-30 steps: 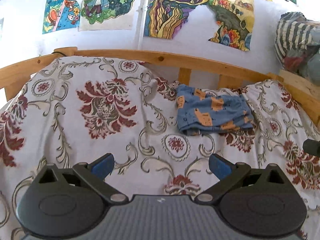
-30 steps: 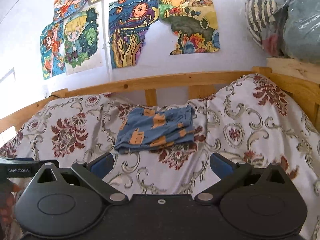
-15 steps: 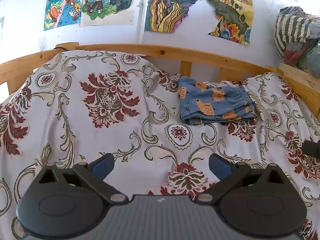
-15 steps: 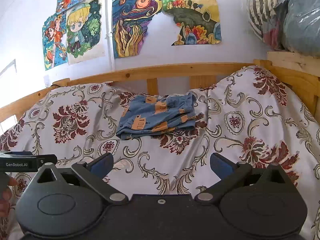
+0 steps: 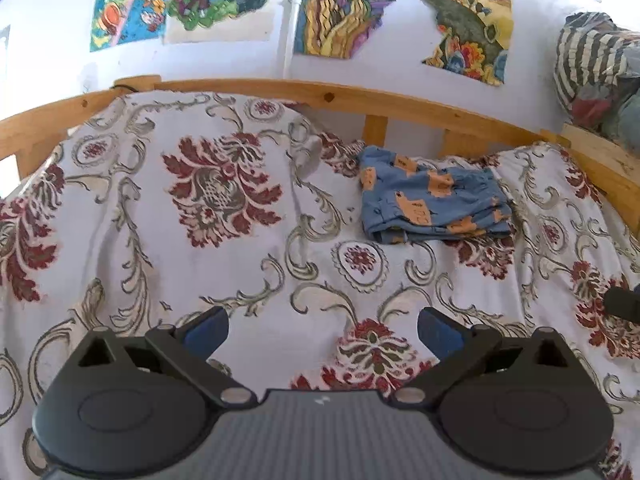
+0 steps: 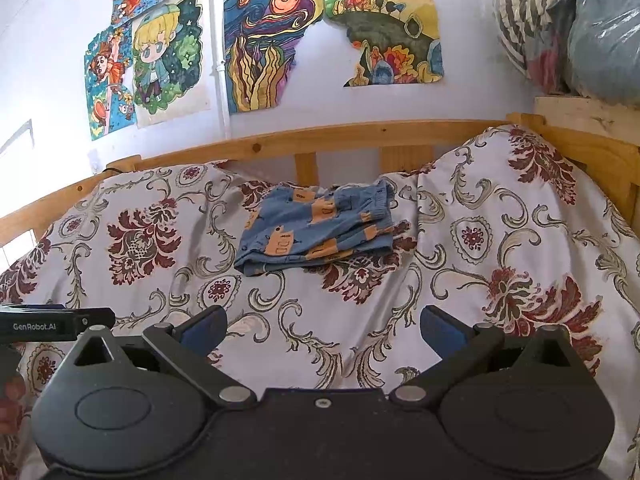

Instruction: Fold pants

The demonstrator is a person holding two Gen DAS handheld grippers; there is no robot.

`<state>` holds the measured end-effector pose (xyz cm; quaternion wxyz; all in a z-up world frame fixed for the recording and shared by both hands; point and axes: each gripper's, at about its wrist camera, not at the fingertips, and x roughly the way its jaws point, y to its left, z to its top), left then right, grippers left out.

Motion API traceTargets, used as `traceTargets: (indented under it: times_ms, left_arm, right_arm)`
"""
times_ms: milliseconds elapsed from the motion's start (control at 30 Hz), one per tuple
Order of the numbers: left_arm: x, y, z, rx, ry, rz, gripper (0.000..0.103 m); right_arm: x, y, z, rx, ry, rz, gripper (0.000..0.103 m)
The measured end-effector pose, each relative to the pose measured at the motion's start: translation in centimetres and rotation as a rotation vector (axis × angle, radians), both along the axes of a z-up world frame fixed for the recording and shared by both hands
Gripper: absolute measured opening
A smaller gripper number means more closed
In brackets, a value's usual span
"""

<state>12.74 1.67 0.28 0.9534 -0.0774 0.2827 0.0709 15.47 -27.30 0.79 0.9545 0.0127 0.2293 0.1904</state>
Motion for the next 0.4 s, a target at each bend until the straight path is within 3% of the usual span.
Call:
traceTargets:
  times_ms: [400]
  left_arm:
    - [-0.09,0.06,-0.07,-0.005,-0.004,-0.027,0.103]
  right_arm:
    - [0.14,0.00,-0.40,0.013,0.017,0.011,0.102]
